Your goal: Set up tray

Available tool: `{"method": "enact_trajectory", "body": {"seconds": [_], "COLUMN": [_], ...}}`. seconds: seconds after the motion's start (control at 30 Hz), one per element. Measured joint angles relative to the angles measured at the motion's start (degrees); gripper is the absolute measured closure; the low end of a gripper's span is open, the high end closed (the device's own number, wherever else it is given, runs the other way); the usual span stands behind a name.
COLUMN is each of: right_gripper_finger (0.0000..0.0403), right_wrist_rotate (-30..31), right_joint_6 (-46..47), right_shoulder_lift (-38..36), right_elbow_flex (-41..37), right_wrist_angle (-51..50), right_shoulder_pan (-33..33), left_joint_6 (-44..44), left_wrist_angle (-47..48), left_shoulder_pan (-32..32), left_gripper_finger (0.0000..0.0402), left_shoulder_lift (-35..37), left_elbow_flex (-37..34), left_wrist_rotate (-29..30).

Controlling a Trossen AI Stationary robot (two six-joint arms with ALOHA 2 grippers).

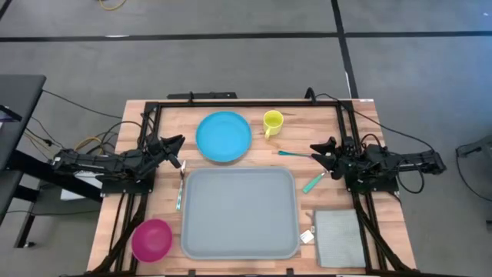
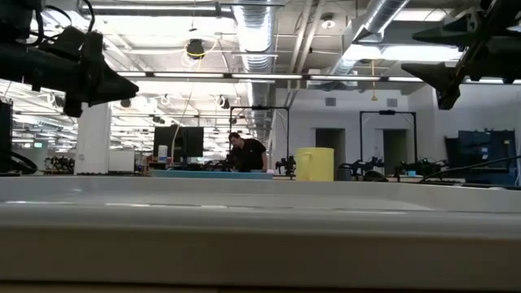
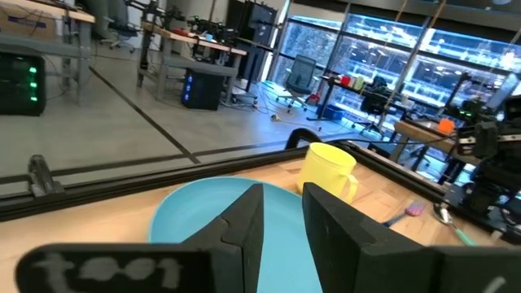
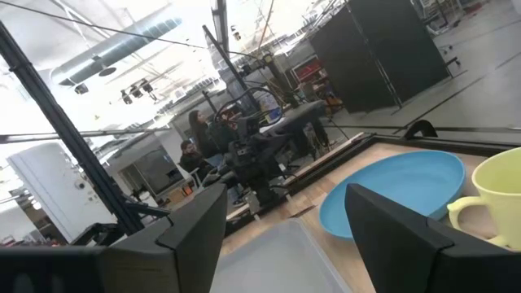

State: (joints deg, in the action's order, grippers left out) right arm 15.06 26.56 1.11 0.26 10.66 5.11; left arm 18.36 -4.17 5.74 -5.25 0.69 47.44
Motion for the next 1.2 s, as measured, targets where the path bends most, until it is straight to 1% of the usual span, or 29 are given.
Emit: {"method": "enact_trajectory", "body": {"seconds": [0.17,0.33,0.67,0.8,0.93,1.1,1.2], "right_gripper_finger": [0.0161,0.0161,0.0161,0.0161,0.0161,0.0161,0.0161], "right_wrist_rotate": [0.01,0.0,0.01,0.01,-0.01,-0.01,0.01], "right_joint_6": [0.0,0.0,0.0,-0.01,-0.01,0.0,-0.01], "right_shoulder_lift": [-0.01,0.0,-0.01,0.01,0.01,0.01,0.01], "right_elbow_flex": [0.01,0.01,0.01,0.01,0.0,0.01,0.0], "right_wrist_angle": [0.0,0.02,0.01,0.01,0.01,0.0,0.02], "right_shoulder_pan": [-0.01,-0.01,-0.01,0.0,0.0,0.01,-0.01], "left_joint_6": [-1.13,2.32,2.39,2.61,5.97,6.24,9.57], "left_wrist_angle": [0.01,0.03,-0.26,-0.31,-0.47,-0.45,-0.43], "left_shoulder_pan": [0.0,0.0,0.0,0.0,0.02,0.02,0.02], "left_gripper_finger": [0.0324,0.0324,0.0324,0.0324,0.0324,0.0324,0.0324], "left_shoulder_lift": [0.01,0.0,0.01,-0.01,-0.01,0.01,-0.01], "left_elbow_flex": [0.0,0.02,0.0,0.01,0.0,0.02,0.02], "left_wrist_rotate": [-0.22,-0.22,-1.02,-6.48,-11.21,-17.37,-19.13]}}
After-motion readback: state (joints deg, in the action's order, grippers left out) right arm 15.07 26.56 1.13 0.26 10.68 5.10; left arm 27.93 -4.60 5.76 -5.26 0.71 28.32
